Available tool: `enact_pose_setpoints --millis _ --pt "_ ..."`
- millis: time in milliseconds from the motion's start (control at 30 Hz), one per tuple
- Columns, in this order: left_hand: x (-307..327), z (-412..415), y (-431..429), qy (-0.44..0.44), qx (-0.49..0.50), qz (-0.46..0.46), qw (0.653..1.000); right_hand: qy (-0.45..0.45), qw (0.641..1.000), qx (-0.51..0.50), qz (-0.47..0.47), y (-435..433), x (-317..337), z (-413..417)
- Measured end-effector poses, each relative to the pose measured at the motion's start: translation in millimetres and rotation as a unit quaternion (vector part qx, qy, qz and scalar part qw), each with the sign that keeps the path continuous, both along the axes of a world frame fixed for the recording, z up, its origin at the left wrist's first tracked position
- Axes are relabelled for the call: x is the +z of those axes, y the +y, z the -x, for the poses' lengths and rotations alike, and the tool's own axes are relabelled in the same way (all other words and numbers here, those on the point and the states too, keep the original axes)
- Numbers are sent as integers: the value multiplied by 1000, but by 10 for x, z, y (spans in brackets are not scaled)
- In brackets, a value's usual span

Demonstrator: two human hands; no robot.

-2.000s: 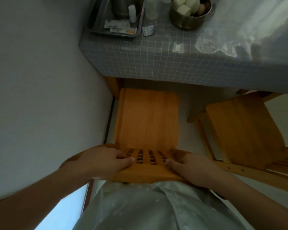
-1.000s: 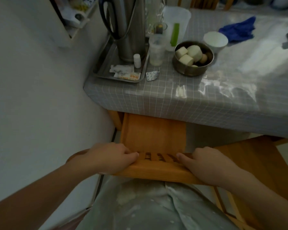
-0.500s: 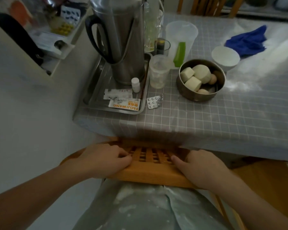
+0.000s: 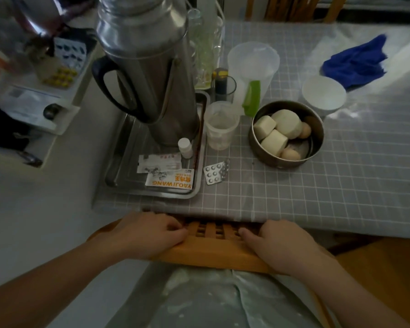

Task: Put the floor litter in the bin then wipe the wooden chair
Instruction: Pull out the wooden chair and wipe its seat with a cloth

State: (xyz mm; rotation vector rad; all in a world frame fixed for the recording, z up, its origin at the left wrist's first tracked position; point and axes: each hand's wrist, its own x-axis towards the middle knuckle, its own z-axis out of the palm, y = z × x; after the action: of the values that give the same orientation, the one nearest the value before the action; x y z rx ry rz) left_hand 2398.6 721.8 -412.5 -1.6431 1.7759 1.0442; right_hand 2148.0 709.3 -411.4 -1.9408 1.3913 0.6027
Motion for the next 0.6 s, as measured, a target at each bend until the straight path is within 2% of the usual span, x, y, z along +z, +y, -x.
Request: enact_pose_setpoints --millis 167,300,400,500,600 --pt "-16 6 -49 -8 -8 -17 1000 -3 995 -94 -18 -44 32 -3" --pt "36 55 -42 -29 -32 20 999 -26 990 -97 94 11 12 -14" --pt "176 182 -82 -71 -74 152 983 -76 973 -91 196 34 73 6" --pt "375 470 -154 -34 -42 284 957 -120 943 -127 282 22 217 105" --pt "561 852 -226 -13 -9 409 912 -146 904 -157 371 -25 379 356"
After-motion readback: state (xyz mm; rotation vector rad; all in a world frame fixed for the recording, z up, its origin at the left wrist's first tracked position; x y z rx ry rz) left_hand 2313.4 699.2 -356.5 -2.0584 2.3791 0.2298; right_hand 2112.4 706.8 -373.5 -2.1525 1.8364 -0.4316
